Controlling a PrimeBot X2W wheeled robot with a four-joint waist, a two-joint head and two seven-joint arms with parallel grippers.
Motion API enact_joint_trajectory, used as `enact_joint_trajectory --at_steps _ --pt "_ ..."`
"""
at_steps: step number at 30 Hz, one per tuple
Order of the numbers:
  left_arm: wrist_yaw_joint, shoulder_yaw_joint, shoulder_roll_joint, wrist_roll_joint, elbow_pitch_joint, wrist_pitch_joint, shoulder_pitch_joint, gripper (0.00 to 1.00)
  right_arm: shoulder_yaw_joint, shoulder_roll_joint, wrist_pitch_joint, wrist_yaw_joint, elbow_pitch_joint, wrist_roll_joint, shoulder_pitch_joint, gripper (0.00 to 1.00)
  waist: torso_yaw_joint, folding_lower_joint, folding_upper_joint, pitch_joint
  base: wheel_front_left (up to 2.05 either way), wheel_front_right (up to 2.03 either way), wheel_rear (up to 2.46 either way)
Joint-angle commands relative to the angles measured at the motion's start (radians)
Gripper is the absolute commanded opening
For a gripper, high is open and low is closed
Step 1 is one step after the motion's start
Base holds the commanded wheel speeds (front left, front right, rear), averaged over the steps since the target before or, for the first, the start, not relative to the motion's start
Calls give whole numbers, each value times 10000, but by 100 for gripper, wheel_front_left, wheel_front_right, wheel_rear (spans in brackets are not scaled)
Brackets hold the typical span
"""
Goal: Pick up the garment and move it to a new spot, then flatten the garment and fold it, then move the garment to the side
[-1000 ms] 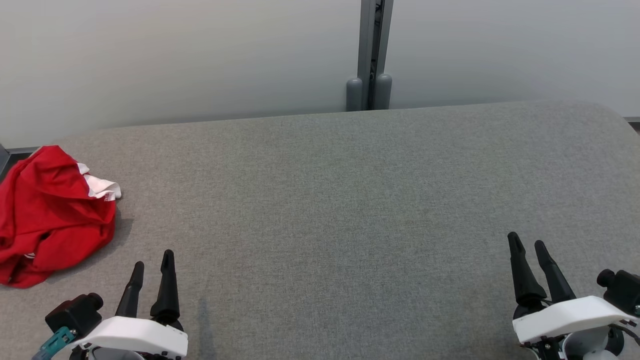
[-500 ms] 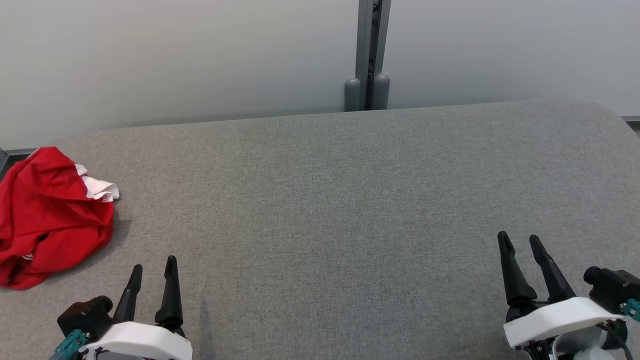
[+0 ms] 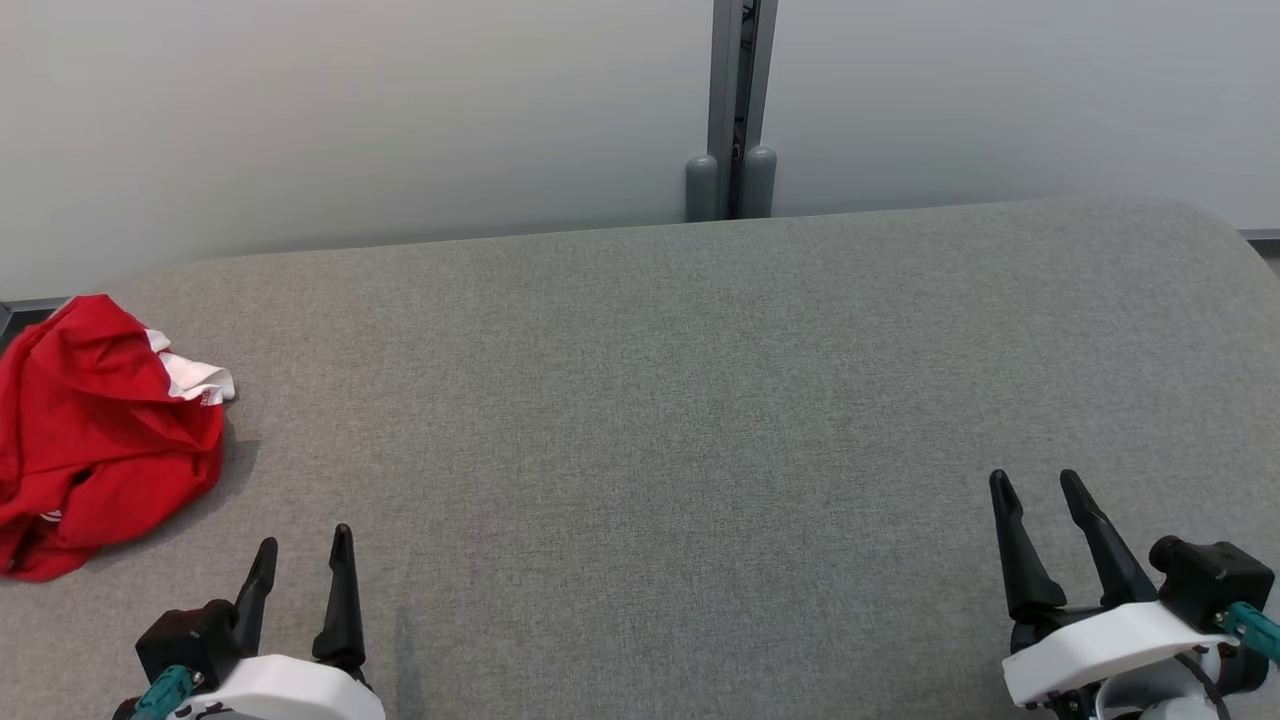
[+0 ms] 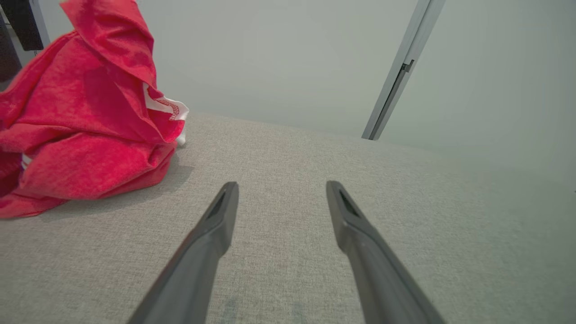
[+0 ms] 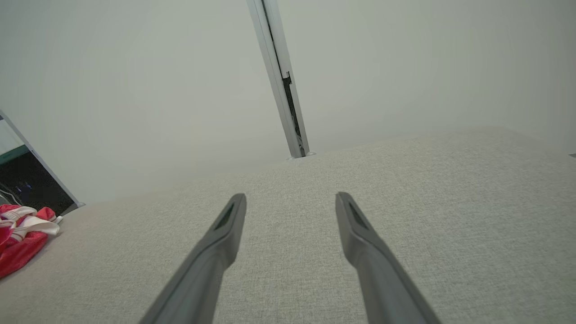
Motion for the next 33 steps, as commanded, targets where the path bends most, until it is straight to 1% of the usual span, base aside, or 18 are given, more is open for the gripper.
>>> enact_joint_trajectory --at_steps 1,12,18,33 --pt "79 54 66 230 0 -81 8 100 -23 -50 -126 20 -30 -218 -90 100 0 0 -1 3 0 0 0" --pt "237 83 74 1151 42 -316 47 100 -195 -44 -344 20 -9 -1335 -133 100 -38 0 -1 51 0 0 0" --pt "266 152 78 1656 -25 -423 63 100 -302 2 -470 21 35 -1888 -78 100 -43 0 -1 53 0 0 0" --pt "322 273 84 2769 -251 -684 255 100 -428 143 -741 22 -288 -3129 55 100 -58 0 -1 -41 0 0 0"
